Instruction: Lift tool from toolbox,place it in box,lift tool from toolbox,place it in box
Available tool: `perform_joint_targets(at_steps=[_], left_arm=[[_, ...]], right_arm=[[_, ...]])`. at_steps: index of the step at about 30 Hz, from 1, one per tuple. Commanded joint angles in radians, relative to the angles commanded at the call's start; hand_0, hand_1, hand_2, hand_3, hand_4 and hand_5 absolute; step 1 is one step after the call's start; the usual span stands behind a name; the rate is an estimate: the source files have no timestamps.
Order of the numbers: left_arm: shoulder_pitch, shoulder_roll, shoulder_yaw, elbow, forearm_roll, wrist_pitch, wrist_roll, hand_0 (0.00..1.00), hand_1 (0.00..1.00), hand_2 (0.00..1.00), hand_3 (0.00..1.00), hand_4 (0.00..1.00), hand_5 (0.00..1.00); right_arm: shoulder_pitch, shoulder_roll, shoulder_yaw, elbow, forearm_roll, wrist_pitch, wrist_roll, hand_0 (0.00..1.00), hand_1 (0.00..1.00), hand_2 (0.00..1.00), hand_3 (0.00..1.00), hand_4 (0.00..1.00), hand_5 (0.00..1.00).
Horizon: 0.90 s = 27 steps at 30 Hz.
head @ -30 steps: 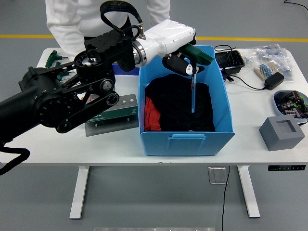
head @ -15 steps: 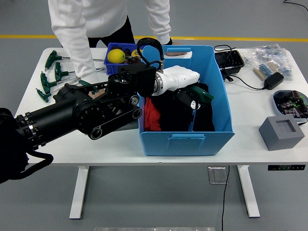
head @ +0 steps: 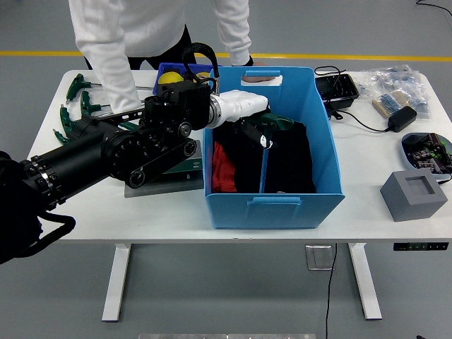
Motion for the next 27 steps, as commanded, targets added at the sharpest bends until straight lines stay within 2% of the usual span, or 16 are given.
perform_joint_targets(at_steps=[3, 4, 8, 9, 10, 20, 24, 27], left_arm=[[-0.001, 0.000, 0.001, 0.001, -0.001, 0.024, -0.021, 0.337, 0.403, 0.500, 0.596, 0.850, 0.623], [-0.004, 0.000, -0.002, 0.000, 0.006, 0.051, -0.041, 0.414, 0.541, 0.606, 0.653, 0.850, 0.618], [-0.016, 0.000, -0.026, -0.007, 0.018, 0.103, -0.079, 0.414, 0.541, 0.606, 0.653, 0.850, 0.618], [-0.019, 0.000, -0.033, -0.010, 0.019, 0.106, -0.082, 0.414, 0.541, 0.606, 0.653, 0.850, 0.618], [-0.024, 0.000, -0.043, -0.015, 0.017, 0.108, -0.084, 0.438, 0.579, 0.652, 0.650, 0.849, 0.608], [-0.073, 0.000, -0.173, -0.097, 0.034, 0.139, -0.109, 0.446, 0.587, 0.664, 0.647, 0.848, 0.605], [-0.063, 0.000, -0.203, -0.144, 0.052, 0.142, -0.109, 0.450, 0.590, 0.669, 0.641, 0.848, 0.592], [-0.036, 0.000, -0.228, -0.192, 0.105, 0.128, -0.090, 0.450, 0.590, 0.669, 0.641, 0.848, 0.592]], right_arm=[[0.002, -0.001, 0.005, 0.001, -0.010, 0.000, -0.002, 0.733, 0.722, 0.772, 0.611, 0.827, 0.743], [0.004, -0.003, 0.008, 0.002, -0.017, 0.000, -0.003, 0.734, 0.722, 0.772, 0.610, 0.826, 0.743], [0.010, -0.006, 0.015, 0.005, -0.034, 0.000, -0.007, 0.734, 0.722, 0.772, 0.610, 0.826, 0.743], [0.012, -0.007, 0.016, 0.005, -0.036, 0.000, -0.008, 0.734, 0.722, 0.772, 0.610, 0.826, 0.743], [0.013, -0.008, 0.016, 0.005, -0.038, 0.000, -0.008, 0.733, 0.722, 0.772, 0.609, 0.825, 0.741], [0.015, -0.013, 0.018, 0.004, -0.043, 0.000, -0.008, 0.733, 0.720, 0.770, 0.608, 0.824, 0.739], [0.012, -0.012, 0.016, 0.003, -0.039, 0.000, -0.007, 0.732, 0.718, 0.768, 0.608, 0.823, 0.738], [0.007, -0.009, 0.008, 0.001, -0.021, 0.000, -0.002, 0.732, 0.718, 0.768, 0.608, 0.823, 0.738]])
